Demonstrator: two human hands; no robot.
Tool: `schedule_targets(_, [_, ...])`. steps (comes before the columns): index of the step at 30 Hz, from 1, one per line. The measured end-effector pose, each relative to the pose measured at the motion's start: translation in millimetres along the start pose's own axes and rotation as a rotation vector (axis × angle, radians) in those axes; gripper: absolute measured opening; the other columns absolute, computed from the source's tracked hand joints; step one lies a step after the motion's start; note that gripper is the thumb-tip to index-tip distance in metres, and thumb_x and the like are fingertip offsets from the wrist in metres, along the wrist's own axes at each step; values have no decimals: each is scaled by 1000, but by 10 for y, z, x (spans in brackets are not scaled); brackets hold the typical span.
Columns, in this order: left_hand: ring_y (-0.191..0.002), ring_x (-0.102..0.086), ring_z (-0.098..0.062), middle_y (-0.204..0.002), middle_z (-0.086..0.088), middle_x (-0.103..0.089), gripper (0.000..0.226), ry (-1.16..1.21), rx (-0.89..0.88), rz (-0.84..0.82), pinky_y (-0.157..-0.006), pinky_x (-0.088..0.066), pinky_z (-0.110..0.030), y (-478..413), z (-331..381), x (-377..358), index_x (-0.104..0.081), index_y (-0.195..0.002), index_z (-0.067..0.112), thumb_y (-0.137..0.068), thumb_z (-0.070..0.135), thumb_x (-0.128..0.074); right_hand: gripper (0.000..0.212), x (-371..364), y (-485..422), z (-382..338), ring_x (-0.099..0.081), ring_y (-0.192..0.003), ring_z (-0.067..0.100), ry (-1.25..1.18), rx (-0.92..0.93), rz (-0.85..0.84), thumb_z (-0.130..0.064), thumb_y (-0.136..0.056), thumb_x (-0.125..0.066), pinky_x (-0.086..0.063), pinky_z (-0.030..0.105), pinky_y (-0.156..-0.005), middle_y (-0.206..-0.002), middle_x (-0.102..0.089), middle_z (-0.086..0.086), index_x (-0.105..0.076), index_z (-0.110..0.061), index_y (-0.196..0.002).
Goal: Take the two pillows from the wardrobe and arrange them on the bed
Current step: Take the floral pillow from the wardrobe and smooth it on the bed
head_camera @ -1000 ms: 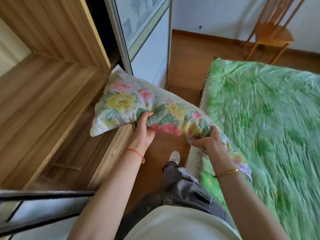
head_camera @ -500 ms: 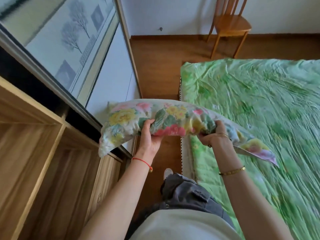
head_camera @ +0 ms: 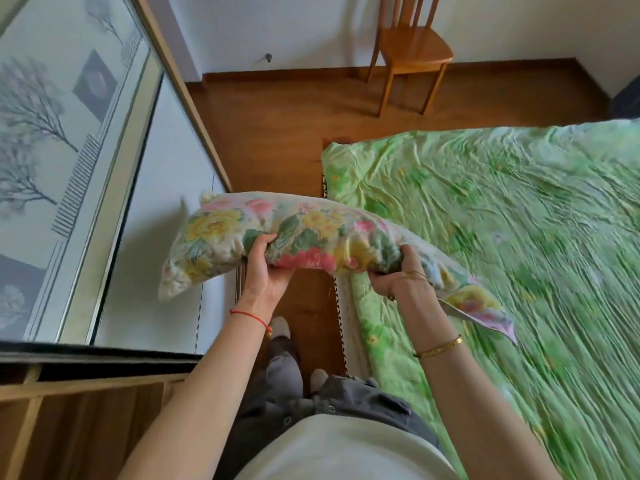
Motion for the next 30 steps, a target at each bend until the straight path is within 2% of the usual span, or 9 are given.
schedule_targets(2, [-117, -64, -31, -121, -15, -68, 34, 5, 18, -1, -97, -56, -45, -302, 125, -49, -58, -128, 7, -94, 14, -55, 19, -271, -124, -22, -64, -70, 19, -3, -11, -17, -27, -84, -69, -52, 32, -56, -76, -66, 2, -67, -10, -76])
schedule_targets(6, [-116, -66, -32, -125, -17, -67, 34, 18, 47, 9, -102, -53, -49, -1000, 434, -196, -59, -127, 7, -93, 14, -57, 25, -934, -417, -89, -62, -64, 22, -11, -7, -34, -28, -87, -66, -49, 25, -36, -51, -67, 8, -67, -7, -73])
schedule_targets(14, [-117, -64, -33, -122, -17, -68, 33, 21, 77, -28, -97, -56, -50, -2386, 1319, -801, -61, -122, 8, -90, 13, -61, 29, -2535, -784, -230, -64, -61, 24, -55, 35, -23, -33, -85, -70, -50, 30, -36, -73, -67, 7, -66, -6, -74])
schedule_targets(20, [-99, -75, -29, -103, -14, -78, 27, -37, 89, -87, -95, -57, -48, -3244, 1873, -1313, -63, -116, 8, -91, 15, -60, 28, -3507, -1021, -375, -63, -70, 21, -91, 74, -50, -37, -88, -66, -49, 28, -45, -80, -64, 4, -66, -11, -79])
schedule_targets(22, [-108, -72, -31, -114, -16, -74, 36, -47, 93, -89, -99, -54, -49, -3542, 2002, -1451, -60, -125, 7, -90, 16, -61, 29, -3810, -1124, -458, -62, -69, 22, -112, 73, -41, -38, -88, -66, -50, 24, -40, -80, -64, 6, -65, -10, -79])
schedule_targets(24, [-122, -63, -34, -131, -19, -64, 46, -63, 86, -101, -103, -50, -51, -3884, 2112, -1588, -53, -136, 7, -92, 16, -59, 31, -4134, -1240, -547, -62, -69, 25, -132, 52, -48, -38, -88, -66, -50, 28, -35, -78, -63, 8, -65, -7, -81])
schedule_targets(25, [-124, -60, -34, -134, -19, -61, 47, -66, 82, -97, -103, -50, -51, -4068, 2161, -1655, -51, -139, 8, -93, 16, -58, 32, -4304, -1307, -600, -64, -74, 25, -132, 48, -55, -38, -88, -65, -49, 28, -36, -78, -63, 9, -65, -6, -86])
schedule_targets(27, [-123, -61, -34, -134, -19, -61, 42, -57, 84, -90, -101, -52, -50, -4435, 2248, -1794, -54, -135, 8, -94, 16, -57, 30, -4640, -1461, -726, -66, -99, 23, -120, 64, -66, -38, -91, -61, -52, 36, -54, -85, -64, 7, -67, -11, -101])
schedule_targets(30, [-117, -64, -33, -124, -18, -66, 30, -55, 89, -82, -99, -54, -49, -4982, 2367, -2057, -60, -124, 8, -94, 14, -58, 38, -5157, -1732, -982, -60, -121, 20, -121, 71, -45, -36, -93, -60, -50, 32, -74, -120, -65, 2, -64, -15, -124])
Point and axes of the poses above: each hand's wrist, its own y-axis away from the middle knuckle, its own x-axis out of the back of the hand, z = x × y, the point moved 2 cm from there along -y, towards the middle knuckle
